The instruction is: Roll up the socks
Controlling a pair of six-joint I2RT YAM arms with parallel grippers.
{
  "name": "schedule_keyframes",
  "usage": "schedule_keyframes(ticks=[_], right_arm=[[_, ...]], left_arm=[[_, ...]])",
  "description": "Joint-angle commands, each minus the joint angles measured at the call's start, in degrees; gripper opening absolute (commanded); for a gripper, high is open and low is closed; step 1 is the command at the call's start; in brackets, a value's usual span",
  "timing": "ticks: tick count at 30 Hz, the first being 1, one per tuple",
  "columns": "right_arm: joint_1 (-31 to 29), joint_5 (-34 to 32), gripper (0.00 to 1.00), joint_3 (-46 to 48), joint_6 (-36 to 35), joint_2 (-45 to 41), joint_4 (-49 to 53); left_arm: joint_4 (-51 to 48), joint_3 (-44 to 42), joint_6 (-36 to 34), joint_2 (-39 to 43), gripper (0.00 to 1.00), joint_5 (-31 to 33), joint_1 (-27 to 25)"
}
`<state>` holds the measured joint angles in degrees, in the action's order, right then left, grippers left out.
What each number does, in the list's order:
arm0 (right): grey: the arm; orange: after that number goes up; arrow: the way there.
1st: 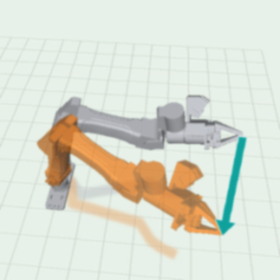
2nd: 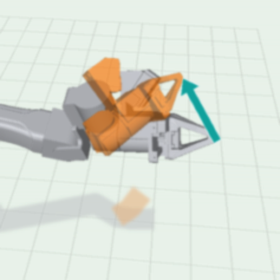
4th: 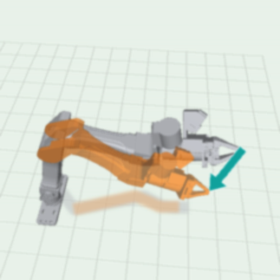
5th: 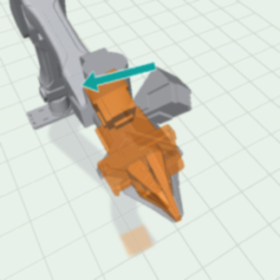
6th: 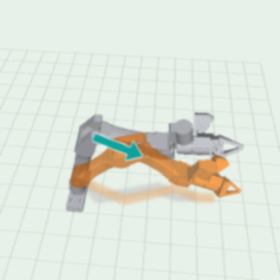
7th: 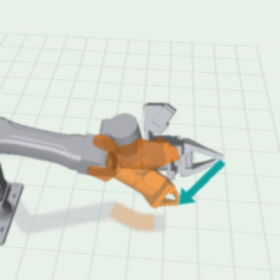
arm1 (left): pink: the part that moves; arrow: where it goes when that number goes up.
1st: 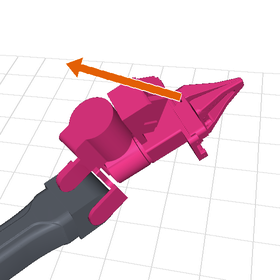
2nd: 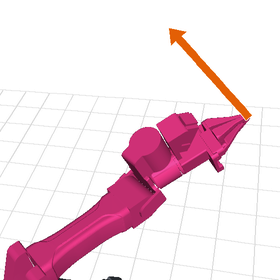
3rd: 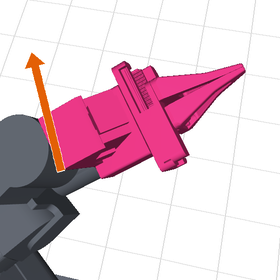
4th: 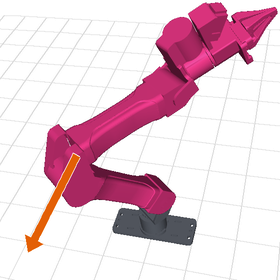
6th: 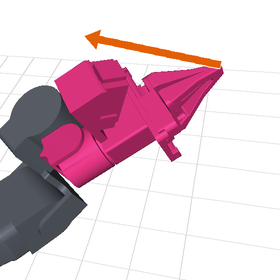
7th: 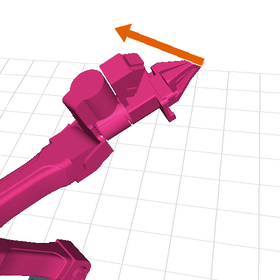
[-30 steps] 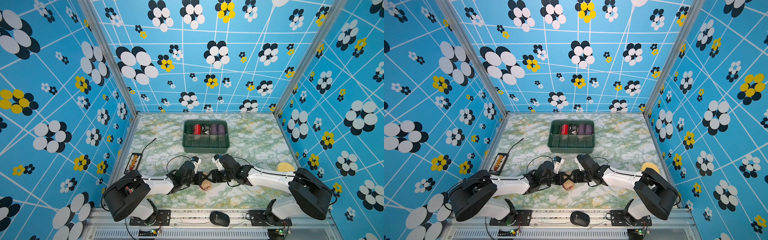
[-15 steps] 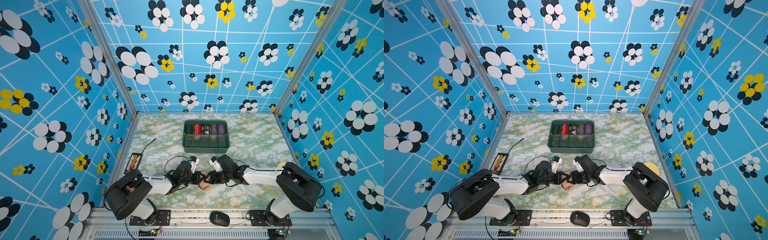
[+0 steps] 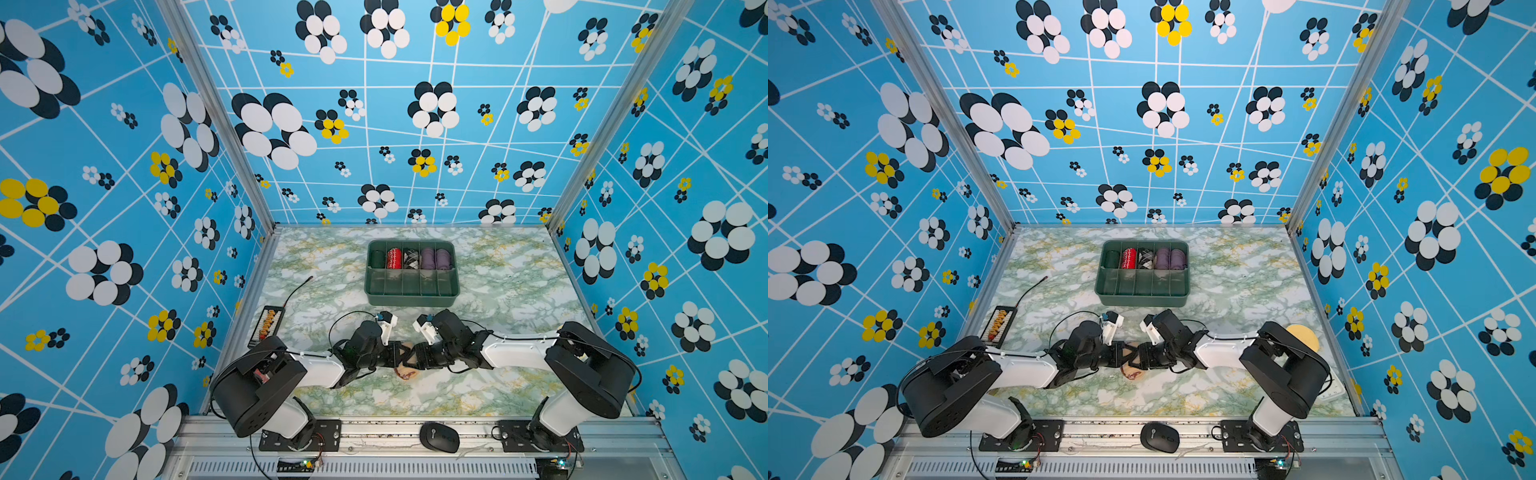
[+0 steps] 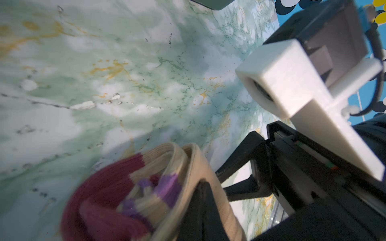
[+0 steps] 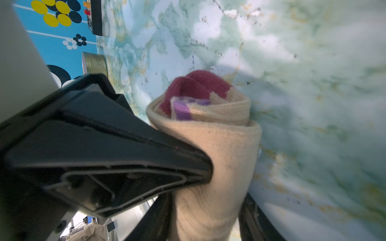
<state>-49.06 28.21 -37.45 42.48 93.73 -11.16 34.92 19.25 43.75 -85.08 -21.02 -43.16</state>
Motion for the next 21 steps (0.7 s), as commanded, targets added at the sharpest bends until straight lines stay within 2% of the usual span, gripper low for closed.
schedule_keyframes(ticks=[1, 7, 9, 12, 17, 21], right_arm=[[-1.8, -1.2, 0.53, -1.7, 0.5, 3.4, 1.3], [-2.6, -2.4, 0.47, -2.5, 0.8, 5.3, 1.8], [-2.8, -3.1, 0.41, -2.6, 0.9, 5.7, 1.9], [-3.4, -5.1, 0.23, -3.2, 0.4, 5.3, 3.3], [-5.9, -13.4, 0.0, -7.0, -3.6, 3.2, 13.0], [-8.8, -22.0, 0.0, -11.9, -7.1, 2.6, 24.1]], left_arm=[[-11.8, -2.4, -0.6, -3.3, 0.0, 2.0, -0.3], [-11.7, -2.5, -0.6, -3.0, 0.0, 2.0, -0.2], [-11.6, -2.5, -0.6, -3.0, 0.0, 2.1, -0.2], [-11.7, -2.5, -0.3, -2.6, 0.0, 1.9, -0.2], [-14.6, -1.5, -0.6, 0.0, 0.0, 2.1, 0.0], [-18.9, -0.3, -1.2, 3.5, 0.0, 3.0, 0.4]])
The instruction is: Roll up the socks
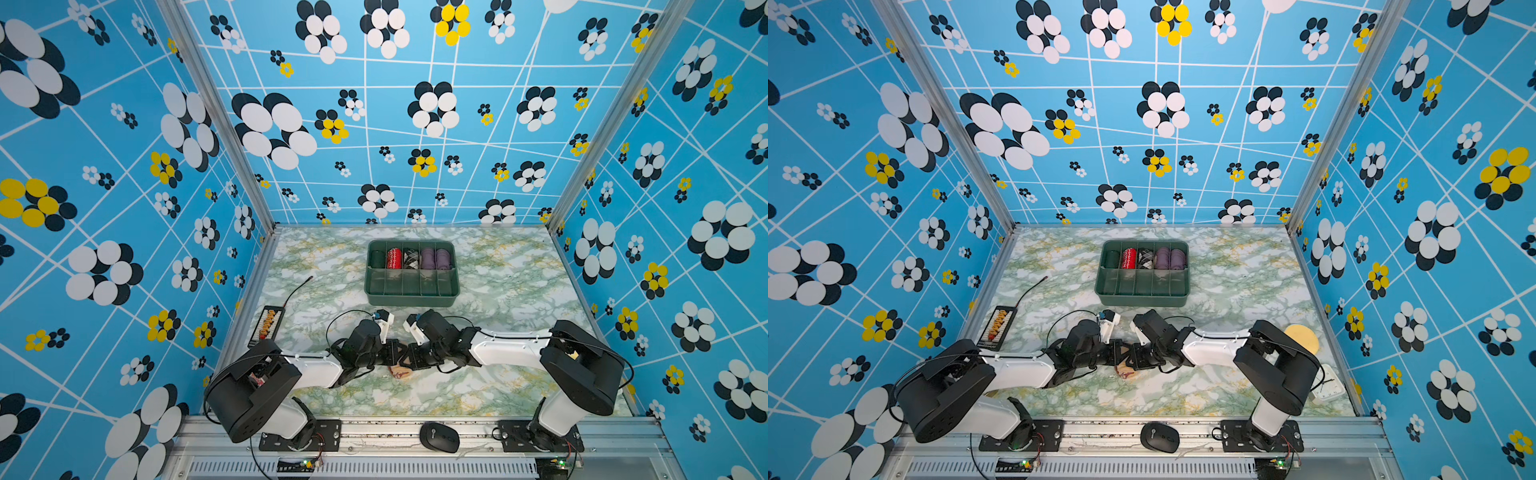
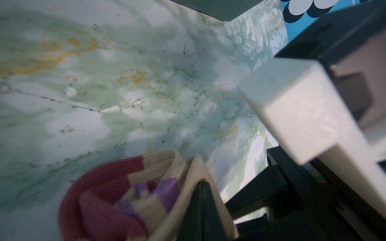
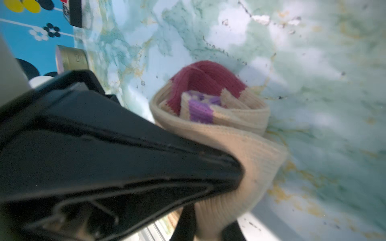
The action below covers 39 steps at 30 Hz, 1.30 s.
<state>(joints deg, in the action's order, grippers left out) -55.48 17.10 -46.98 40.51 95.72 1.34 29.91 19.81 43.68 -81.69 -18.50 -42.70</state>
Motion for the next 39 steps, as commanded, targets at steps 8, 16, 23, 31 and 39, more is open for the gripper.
schedule_keyframes(ticks=[8, 16, 23, 31, 39], right_arm=[[-6.0, -20.6, 0.0, -9.2, -7.0, 3.1, 24.0], [-6.6, -20.8, 0.01, -10.0, -7.4, 3.0, 24.3], [-6.2, -18.4, 0.36, -8.9, -6.5, 2.5, 20.9], [-4.1, -12.1, 0.47, -5.5, -4.4, 0.6, 14.2], [-1.9, -8.0, 0.51, -2.7, -2.6, -1.5, 10.4]], left_arm=[[-20.2, 0.2, -1.9, 5.0, 0.0, 1.1, 0.3], [-22.9, 0.3, -3.0, 3.4, 0.0, 0.1, 0.3], [-22.7, -0.3, -3.4, 1.2, 0.0, 0.2, 0.3], [-22.2, -2.0, -3.4, 3.0, 0.0, 1.5, 0.4], [-20.0, -3.7, -3.2, 2.6, 0.0, 1.3, 0.9]])
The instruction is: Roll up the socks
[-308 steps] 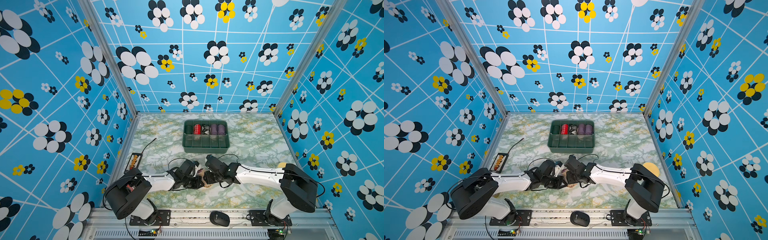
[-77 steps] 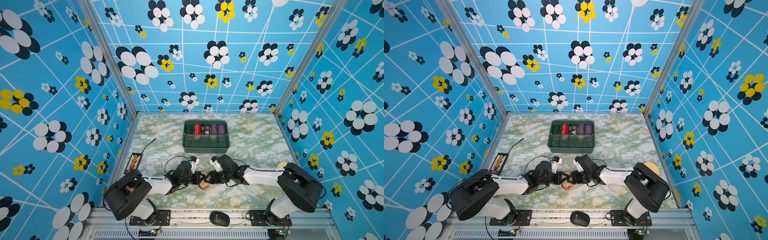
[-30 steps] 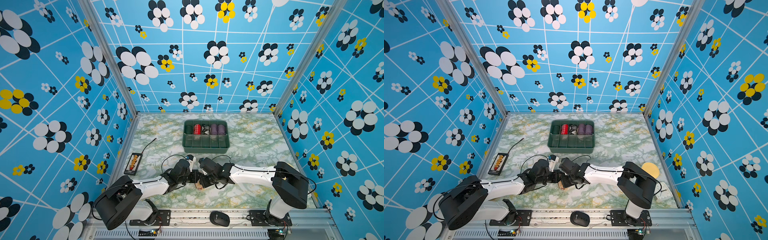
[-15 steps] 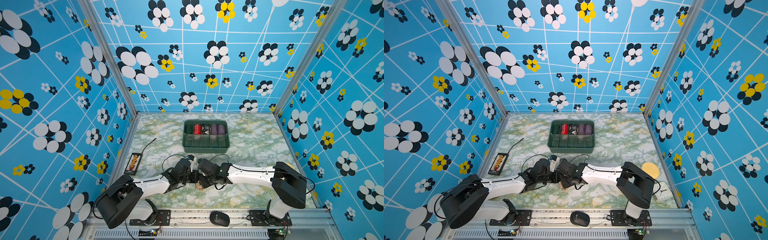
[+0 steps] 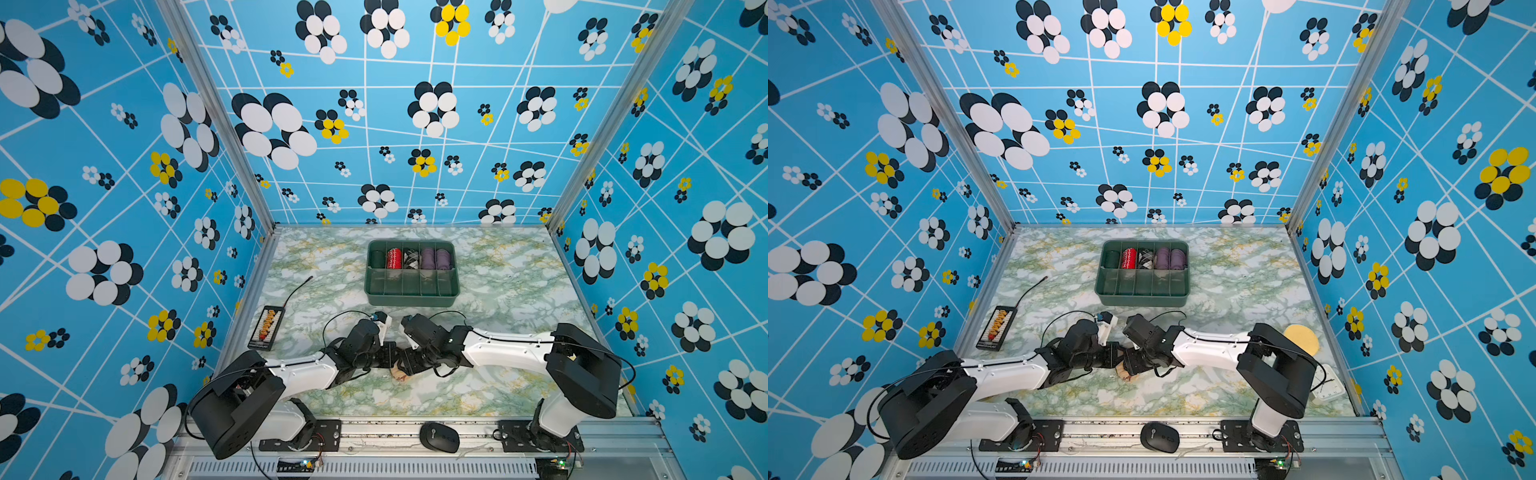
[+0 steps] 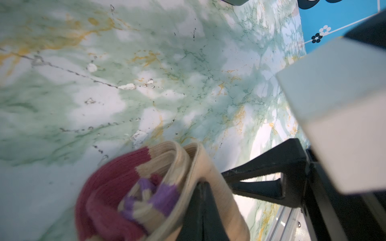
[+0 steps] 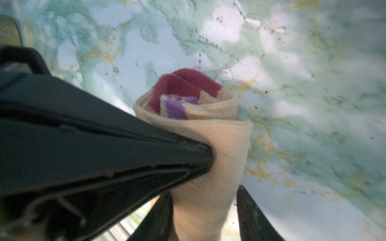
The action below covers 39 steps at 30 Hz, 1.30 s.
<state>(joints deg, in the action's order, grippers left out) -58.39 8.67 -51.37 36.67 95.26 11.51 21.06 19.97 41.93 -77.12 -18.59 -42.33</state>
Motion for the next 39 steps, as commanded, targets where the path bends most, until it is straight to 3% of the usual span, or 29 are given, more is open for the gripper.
schedule_keyframes(ticks=[1, 11, 22, 32, 39], right_arm=[[1.2, 0.6, 0.52, 2.0, 1.2, -1.3, 0.2], [2.5, -0.1, 0.52, 2.4, 1.3, -3.0, 3.2], [3.6, 2.8, 0.54, 3.6, -1.0, -5.0, -0.2], [4.6, 11.4, 0.55, -1.0, -7.6, 0.3, -1.5], [4.6, 14.4, 0.55, -1.5, -7.7, 3.4, -2.4]], left_arm=[[-11.0, -4.0, -1.6, -1.8, 0.0, 1.5, 0.5], [-9.9, -6.1, -2.4, 0.5, 0.0, 3.6, 0.6], [-8.5, -7.0, -2.8, 0.2, 0.0, 4.8, 0.5], [-7.0, -6.6, -3.2, -2.0, 0.0, 4.5, 0.6], [-6.8, -6.4, -3.5, -2.5, 0.0, 4.4, 0.7]])
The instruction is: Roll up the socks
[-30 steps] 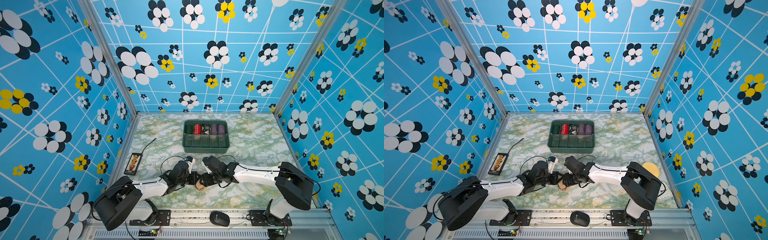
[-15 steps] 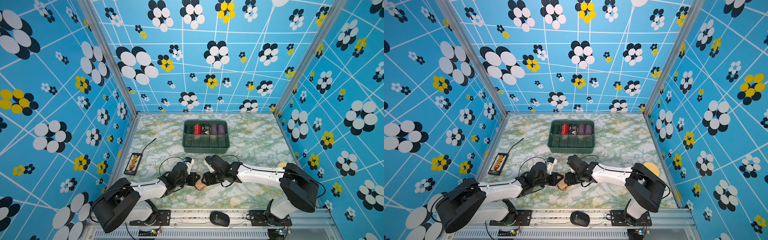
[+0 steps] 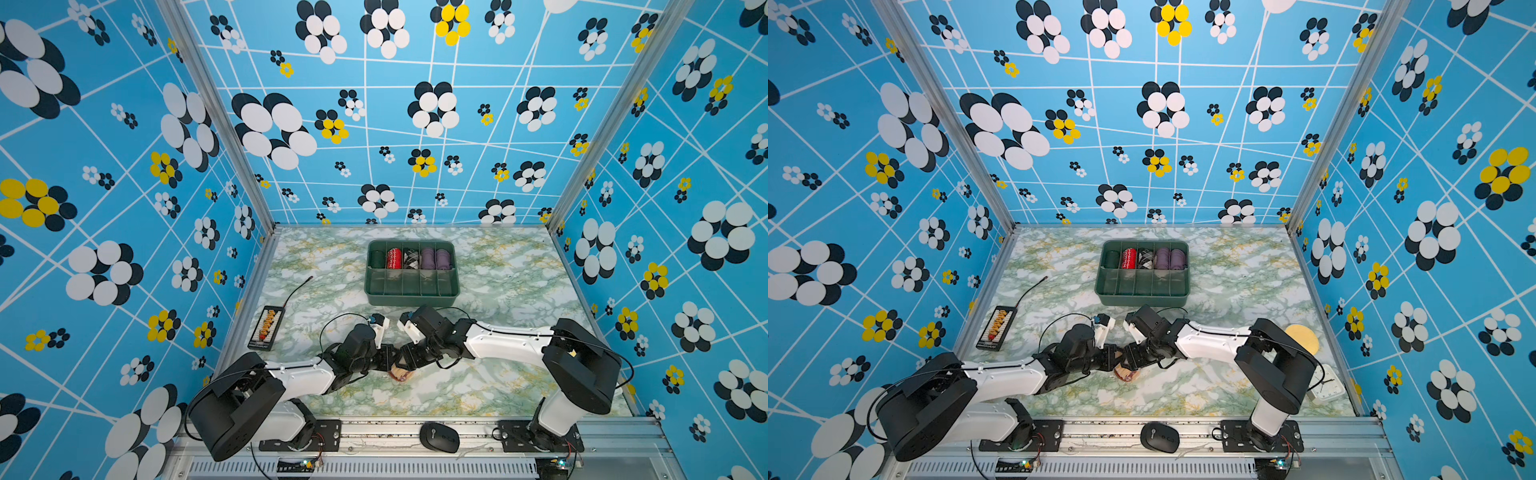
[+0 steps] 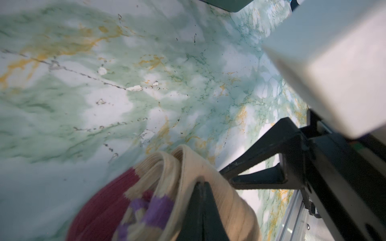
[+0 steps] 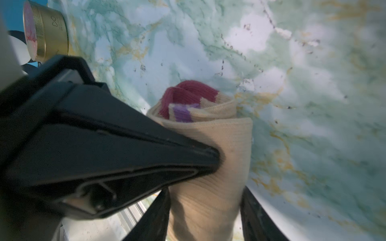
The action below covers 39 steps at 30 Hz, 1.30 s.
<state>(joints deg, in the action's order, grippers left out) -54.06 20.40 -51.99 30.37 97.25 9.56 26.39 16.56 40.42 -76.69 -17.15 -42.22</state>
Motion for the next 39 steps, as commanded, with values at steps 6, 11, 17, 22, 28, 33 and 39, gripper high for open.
schedule_keyframes(ticks=[6, 11, 17, 22, 28, 33, 39], right_arm=[[-0.2, 3.1, 0.56, -0.9, -0.7, 3.7, -0.6], [-1.2, 3.2, 0.54, -2.0, -0.3, 6.7, -0.5], [-2.1, 3.1, 0.52, -4.2, -0.2, 9.5, -0.3], [-2.3, 3.2, 0.42, -4.8, -0.2, 9.9, -0.3], [-3.5, 3.0, 0.23, -6.1, -0.1, 10.8, 0.6], [-5.1, -0.4, 0.0, -7.2, -0.2, 10.6, 1.5], [-7.2, -8.4, 0.0, -7.7, -0.6, 8.9, 3.8]], left_arm=[[-11.6, -2.4, -2.1, -3.9, 0.0, 2.7, 0.6], [-10.9, -2.0, -2.1, -5.2, 0.0, 2.3, 0.7], [-10.4, -2.0, -2.2, -5.5, 0.0, 2.1, 1.0], [-10.3, -1.9, -2.6, -5.5, 0.0, 1.7, 1.8], [-9.1, -1.7, -2.8, -6.6, 0.0, 0.8, 2.6], [-7.2, -1.9, -2.0, -7.7, 0.0, -0.1, 3.4], [-8.9, -1.1, -0.6, -3.8, 0.0, -1.3, 6.8]])
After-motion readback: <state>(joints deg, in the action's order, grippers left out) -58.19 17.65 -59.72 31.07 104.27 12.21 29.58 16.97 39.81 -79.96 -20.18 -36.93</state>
